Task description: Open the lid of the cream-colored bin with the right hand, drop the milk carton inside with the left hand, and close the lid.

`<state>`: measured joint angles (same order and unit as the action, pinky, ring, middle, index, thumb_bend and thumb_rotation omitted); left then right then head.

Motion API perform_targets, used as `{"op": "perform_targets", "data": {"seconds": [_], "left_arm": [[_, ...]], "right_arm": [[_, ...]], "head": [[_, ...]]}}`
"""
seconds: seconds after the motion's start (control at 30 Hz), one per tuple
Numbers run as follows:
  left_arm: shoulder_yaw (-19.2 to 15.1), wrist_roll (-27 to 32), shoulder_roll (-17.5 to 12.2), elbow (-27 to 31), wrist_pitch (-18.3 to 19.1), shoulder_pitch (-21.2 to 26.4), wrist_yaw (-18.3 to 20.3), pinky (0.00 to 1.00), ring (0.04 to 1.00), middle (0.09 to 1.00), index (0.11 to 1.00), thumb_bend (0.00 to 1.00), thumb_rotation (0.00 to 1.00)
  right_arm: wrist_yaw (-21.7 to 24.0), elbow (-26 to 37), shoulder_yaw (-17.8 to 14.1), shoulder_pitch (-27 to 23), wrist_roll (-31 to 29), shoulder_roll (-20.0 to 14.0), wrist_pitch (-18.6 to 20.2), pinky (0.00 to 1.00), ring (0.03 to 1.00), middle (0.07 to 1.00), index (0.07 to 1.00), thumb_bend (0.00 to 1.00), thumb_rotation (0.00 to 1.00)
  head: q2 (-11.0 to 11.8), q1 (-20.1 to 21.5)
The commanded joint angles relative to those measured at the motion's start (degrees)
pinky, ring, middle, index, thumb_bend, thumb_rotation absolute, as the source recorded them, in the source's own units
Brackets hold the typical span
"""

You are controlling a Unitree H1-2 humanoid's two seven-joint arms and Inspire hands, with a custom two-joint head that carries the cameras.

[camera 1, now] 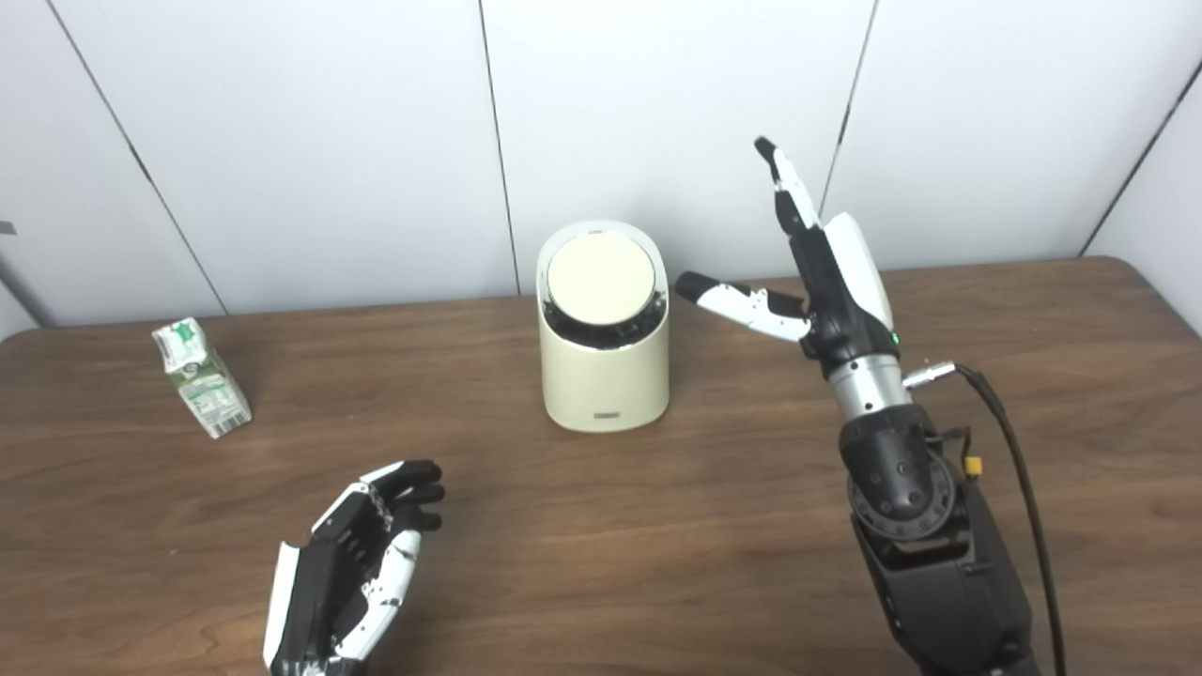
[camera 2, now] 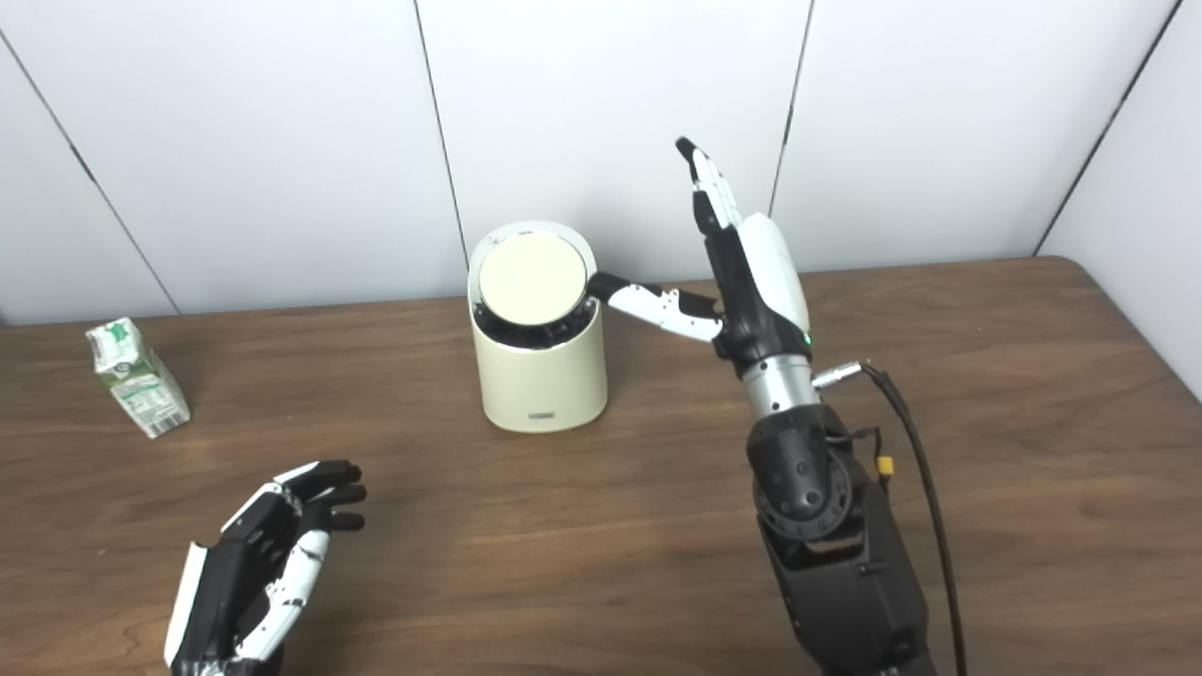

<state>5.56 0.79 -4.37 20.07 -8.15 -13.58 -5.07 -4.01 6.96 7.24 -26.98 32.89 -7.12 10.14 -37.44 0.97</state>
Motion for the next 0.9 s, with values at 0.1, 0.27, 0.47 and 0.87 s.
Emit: {"op": "perform_targets", "data": {"seconds": [0.1,0.27,0.47,0.87], "left_arm": [[0.6,-0.7,3.7,0.7,-1.7,-3.8,-0.9,0.62,0.702,0.73,0.724,0.23,0.4],[1.0,-1.3,3.5,0.4,-1.9,-3.8,-1.2,0.63,0.709,0.735,0.729,0.23,0.42],[1.4,-1.9,3.7,0.1,-2.2,-3.7,-1.4,0.63,0.709,0.736,0.733,0.23,0.42],[2.1,-2.5,4.0,-0.2,-2.3,-3.4,-2.0,0.62,0.708,0.737,0.732,0.23,0.43]], "right_arm": [[-2.3,-3.1,1.6,-5.0,5.1,0.3,0.0,0.99,1.0,1.0,1.0,0.83,0.62],[-2.2,-7.6,3.9,-8.3,9.4,0.9,2.3,1.0,1.0,1.0,1.0,0.81,0.56],[-1.8,-11.2,6.4,-10.6,13.1,0.7,4.9,1.0,1.0,1.0,1.0,0.81,0.55],[-2.2,-17.2,9.9,-12.5,17.2,1.0,8.0,1.0,1.0,1.0,1.0,0.84,0.56]], "head": [[0.1,-0.5],[0.4,-0.8],[0.5,-0.9],[1.0,-1.1]]}}
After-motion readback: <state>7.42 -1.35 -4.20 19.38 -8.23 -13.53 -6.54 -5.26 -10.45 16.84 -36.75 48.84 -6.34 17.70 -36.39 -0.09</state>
